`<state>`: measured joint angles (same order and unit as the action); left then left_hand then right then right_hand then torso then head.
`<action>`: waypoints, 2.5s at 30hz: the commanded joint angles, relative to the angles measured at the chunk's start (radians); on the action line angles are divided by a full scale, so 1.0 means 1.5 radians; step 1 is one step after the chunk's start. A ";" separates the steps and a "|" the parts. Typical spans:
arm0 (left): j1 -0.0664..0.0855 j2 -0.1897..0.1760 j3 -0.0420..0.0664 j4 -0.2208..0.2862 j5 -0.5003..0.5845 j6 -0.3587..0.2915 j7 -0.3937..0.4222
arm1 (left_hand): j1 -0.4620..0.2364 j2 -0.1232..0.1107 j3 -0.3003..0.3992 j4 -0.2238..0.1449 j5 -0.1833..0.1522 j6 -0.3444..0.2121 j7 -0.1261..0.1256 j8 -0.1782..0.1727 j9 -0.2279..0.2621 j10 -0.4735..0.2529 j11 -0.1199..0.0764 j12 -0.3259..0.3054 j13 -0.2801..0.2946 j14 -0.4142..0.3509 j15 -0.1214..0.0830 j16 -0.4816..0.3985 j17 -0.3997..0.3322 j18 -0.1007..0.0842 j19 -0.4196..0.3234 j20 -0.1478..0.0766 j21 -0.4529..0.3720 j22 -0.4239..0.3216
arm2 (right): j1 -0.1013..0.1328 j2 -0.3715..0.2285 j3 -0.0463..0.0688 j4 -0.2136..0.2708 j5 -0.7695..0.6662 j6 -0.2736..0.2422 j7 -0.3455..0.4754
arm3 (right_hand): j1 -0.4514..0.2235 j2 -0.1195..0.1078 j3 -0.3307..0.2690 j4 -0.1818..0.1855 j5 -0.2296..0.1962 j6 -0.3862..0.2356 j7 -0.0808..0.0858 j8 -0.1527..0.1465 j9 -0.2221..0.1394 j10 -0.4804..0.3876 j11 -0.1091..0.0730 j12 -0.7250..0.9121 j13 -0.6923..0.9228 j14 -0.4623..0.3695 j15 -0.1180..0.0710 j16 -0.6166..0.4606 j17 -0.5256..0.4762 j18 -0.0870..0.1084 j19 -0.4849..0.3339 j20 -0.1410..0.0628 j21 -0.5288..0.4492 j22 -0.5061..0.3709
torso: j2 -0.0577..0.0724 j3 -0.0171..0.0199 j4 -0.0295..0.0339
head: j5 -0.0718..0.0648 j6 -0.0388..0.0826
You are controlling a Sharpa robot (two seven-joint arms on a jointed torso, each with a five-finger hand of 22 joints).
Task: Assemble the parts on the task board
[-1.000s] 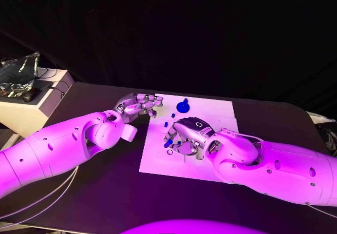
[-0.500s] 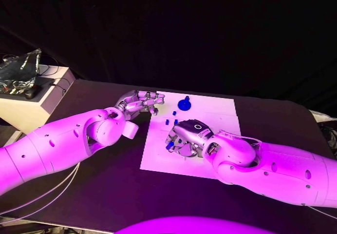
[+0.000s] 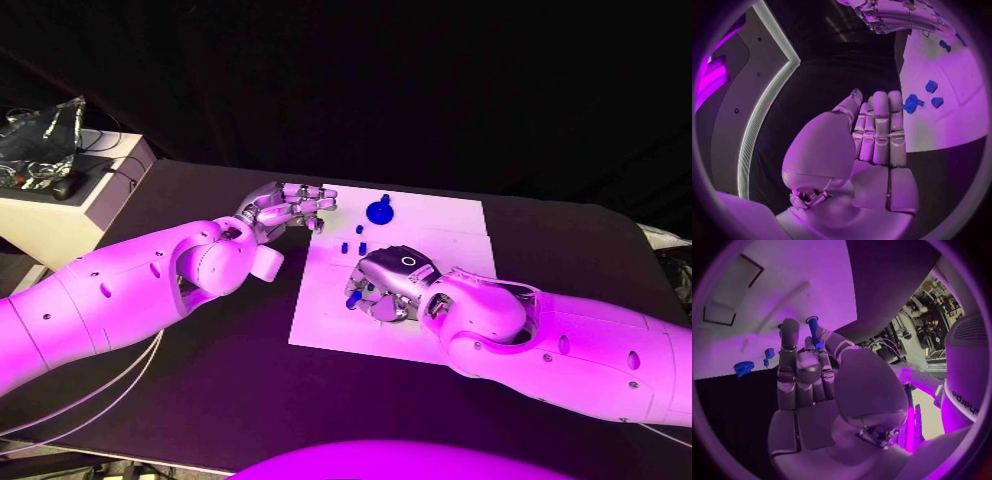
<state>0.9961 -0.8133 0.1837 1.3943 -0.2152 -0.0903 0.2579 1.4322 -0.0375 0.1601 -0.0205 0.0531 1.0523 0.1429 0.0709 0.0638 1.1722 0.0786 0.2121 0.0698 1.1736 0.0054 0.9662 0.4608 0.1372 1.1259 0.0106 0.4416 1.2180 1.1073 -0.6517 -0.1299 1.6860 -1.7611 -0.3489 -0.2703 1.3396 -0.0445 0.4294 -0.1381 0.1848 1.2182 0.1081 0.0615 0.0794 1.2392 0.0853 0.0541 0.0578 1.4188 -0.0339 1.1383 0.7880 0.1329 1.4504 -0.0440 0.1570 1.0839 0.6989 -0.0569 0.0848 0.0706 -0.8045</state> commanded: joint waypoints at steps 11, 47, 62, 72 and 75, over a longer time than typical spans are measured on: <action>0.000 -0.001 0.000 0.002 0.012 0.008 0.003 | -0.001 0.006 -0.004 0.000 0.001 -0.006 0.002 -0.001 0.001 -0.006 -0.001 0.004 0.000 -0.001 0.000 -0.002 -0.001 -0.003 0.008 0.000 -0.006 0.002 | -0.001 -0.003 -0.001 -0.002 -0.014 0.027 -0.004 | -0.002 0.012 0.001 -0.001 -0.001 0.006 0.001 0.004 0.001 0.043 -0.026 0.004 0.002 0.000 -0.002 -0.002 -0.002 0.011 -0.001 -0.004 -0.004 0.002 | 0.000 0.0002 -0.0003 | 0.000 -0.003; 0.000 -0.003 0.000 0.002 0.013 0.011 -0.002 | -0.001 0.009 -0.003 0.001 0.001 -0.006 0.002 -0.001 0.001 -0.006 -0.001 0.004 0.000 -0.001 0.000 -0.003 -0.001 -0.003 0.008 0.000 -0.009 0.004 | -0.015 -0.033 -0.004 0.011 0.026 -0.099 0.034 | 0.058 -0.093 -0.234 0.161 0.056 -0.124 -0.017 0.000 -0.008 -0.177 0.032 0.009 0.001 -0.014 0.041 -0.002 -0.040 0.044 0.029 0.040 -0.052 -0.073 | -0.001 0.0007 -0.0014 | -0.003 -0.005; 0.000 -0.001 0.000 -0.004 0.013 0.014 -0.004 | -0.002 0.008 -0.004 0.001 0.001 -0.006 0.002 -0.001 0.001 -0.007 0.000 0.004 0.000 -0.002 0.000 -0.003 -0.001 -0.003 0.008 0.000 -0.009 0.004 | 0.019 -0.177 0.012 0.049 0.331 -0.166 0.121 | 0.060 -0.051 -0.185 0.120 0.060 -0.107 0.031 0.003 -0.007 0.021 -0.016 0.032 0.003 -0.014 0.007 -0.027 -0.067 0.021 0.014 0.016 -0.042 -0.072 | -0.003 0.0008 -0.0034 | -0.032 0.016; -0.005 0.000 0.000 -0.006 0.013 0.016 -0.006 | -0.002 0.008 -0.004 0.002 0.001 -0.006 0.002 -0.001 0.001 -0.006 -0.001 0.004 0.000 -0.002 0.000 -0.003 -0.002 -0.003 0.008 0.001 -0.010 0.005 | 0.033 -0.281 0.012 0.078 0.460 -0.037 0.031 | -0.037 -0.017 -0.262 0.111 0.084 -0.075 -0.003 0.034 0.012 0.049 -0.064 0.310 0.313 0.001 -0.029 -0.016 -0.031 -0.035 0.027 -0.032 -0.039 -0.075 | -0.005 0.0027 -0.0067 | -0.067 0.026; -0.007 0.000 -0.001 -0.006 0.013 0.017 -0.006 | -0.002 0.008 -0.004 0.002 0.001 -0.006 0.002 -0.001 0.001 -0.006 -0.001 0.004 0.000 -0.002 0.000 -0.003 -0.002 -0.003 0.008 0.001 -0.010 0.005 | 0.034 -0.299 0.011 0.082 0.447 0.019 -0.045 | -0.082 -0.002 -0.291 0.147 0.115 -0.068 -0.014 0.062 0.050 -0.008 -0.068 0.438 0.473 0.008 -0.031 0.015 0.013 -0.034 0.035 -0.034 -0.034 -0.076 | -0.005 0.0037 -0.0063 | -0.075 0.026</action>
<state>0.9876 -0.8156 0.1826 1.3837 -0.2020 -0.0850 0.2457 1.4282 -0.0336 0.1574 -0.0178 0.0531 1.0487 0.1465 0.0709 0.0638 1.1686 0.0750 0.2120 0.0698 1.1737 0.0054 0.9661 0.4599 0.1371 1.1331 0.0107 0.4308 1.2239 1.1586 -1.0949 -0.1127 1.8036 -1.1359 -0.4678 -0.1982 1.2303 -0.0522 -0.0013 0.0693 0.3476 1.1138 0.0933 0.1475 0.1459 1.2426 -0.0099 0.6829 0.7317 1.4202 -0.0823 1.1527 0.7966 0.0914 1.4697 -0.0936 0.1030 0.9705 0.6916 -0.0521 0.0748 -0.0306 -0.7662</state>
